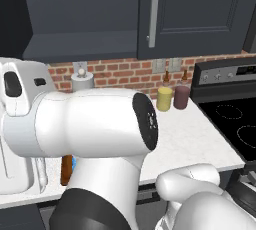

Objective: Pick the kettle from the counter and place it on the tray. Then pick the mug from the cabinet and place it on the tray. Then close the cabinet doors.

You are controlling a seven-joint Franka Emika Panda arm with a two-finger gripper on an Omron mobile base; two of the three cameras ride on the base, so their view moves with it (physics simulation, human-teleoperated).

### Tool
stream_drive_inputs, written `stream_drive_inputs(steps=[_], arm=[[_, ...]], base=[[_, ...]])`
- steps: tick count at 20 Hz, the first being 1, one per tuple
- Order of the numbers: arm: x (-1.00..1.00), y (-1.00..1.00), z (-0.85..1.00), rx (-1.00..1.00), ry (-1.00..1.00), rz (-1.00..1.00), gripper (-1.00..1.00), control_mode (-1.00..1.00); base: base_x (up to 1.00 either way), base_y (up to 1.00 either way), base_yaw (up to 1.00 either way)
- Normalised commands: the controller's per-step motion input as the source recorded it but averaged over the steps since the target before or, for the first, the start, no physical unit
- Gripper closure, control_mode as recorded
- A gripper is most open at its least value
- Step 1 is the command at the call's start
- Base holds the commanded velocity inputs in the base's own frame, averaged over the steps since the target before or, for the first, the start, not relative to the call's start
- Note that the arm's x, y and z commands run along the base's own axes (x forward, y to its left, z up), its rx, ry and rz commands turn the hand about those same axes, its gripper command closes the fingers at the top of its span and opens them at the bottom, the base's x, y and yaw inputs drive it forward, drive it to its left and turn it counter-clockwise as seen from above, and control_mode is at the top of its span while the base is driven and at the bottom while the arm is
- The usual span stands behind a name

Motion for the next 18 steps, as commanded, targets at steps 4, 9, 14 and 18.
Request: stream_drive_inputs(steps=[4,9,14,18], arm=[[0.25,0.28,-0.11,-0.02,0.0,0.0,-1.0,-1.0],[0.32,0.23,-0.05,-0.03,0.0,0.0,-1.0,-1.0],[0.19,0.22,-0.16,-0.17,-0.12,0.0,-1.0,-1.0],[0.23,0.1,-0.16,-0.23,-0.2,0.0,-1.0,-1.0]], base=[[0.0,0.0,0.0],[0.0,0.0,0.0],[0.0,0.0,0.0],[0.0,0.0,0.0]])
